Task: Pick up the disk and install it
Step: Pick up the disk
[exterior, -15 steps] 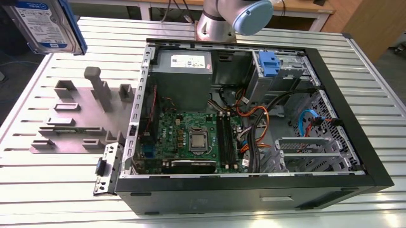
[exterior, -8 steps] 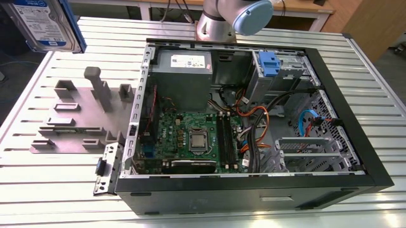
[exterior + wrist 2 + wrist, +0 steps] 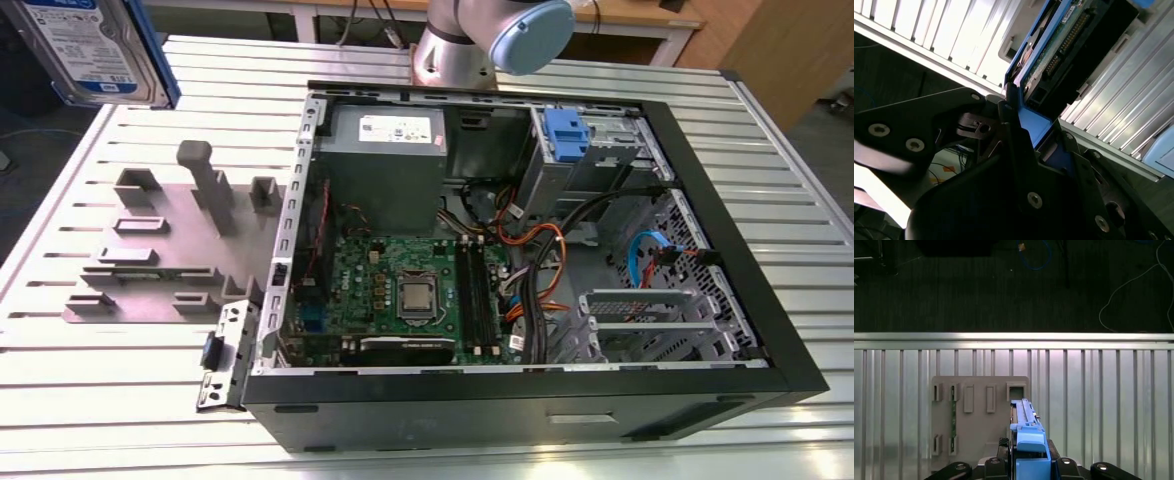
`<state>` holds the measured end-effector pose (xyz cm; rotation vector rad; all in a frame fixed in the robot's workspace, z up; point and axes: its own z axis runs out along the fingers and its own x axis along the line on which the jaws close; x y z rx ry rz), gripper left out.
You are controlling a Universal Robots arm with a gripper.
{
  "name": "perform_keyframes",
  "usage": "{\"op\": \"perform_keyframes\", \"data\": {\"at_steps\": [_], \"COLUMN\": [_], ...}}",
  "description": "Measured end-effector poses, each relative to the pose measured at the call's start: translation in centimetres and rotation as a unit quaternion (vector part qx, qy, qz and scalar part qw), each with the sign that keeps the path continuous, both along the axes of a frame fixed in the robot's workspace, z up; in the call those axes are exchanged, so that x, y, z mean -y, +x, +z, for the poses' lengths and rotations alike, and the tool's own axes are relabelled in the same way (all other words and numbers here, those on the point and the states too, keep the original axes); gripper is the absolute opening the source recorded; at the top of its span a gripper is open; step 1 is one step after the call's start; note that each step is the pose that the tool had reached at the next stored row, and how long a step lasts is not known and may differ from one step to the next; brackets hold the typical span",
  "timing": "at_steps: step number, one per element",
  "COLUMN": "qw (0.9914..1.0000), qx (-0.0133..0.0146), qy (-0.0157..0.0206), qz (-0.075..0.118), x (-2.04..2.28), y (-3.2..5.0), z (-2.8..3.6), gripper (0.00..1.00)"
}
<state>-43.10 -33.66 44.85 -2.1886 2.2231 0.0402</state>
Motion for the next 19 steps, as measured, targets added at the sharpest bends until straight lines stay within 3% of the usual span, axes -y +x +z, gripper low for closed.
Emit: {"op": "perform_keyframes", "data": {"at_steps": [19], "qw": [1.0], "qx": [0.0], "qy": [0.0], "qz": [0.0], "x": [0.0], "y": [0.0], "z": [1.37], "gripper": [0.37]}}
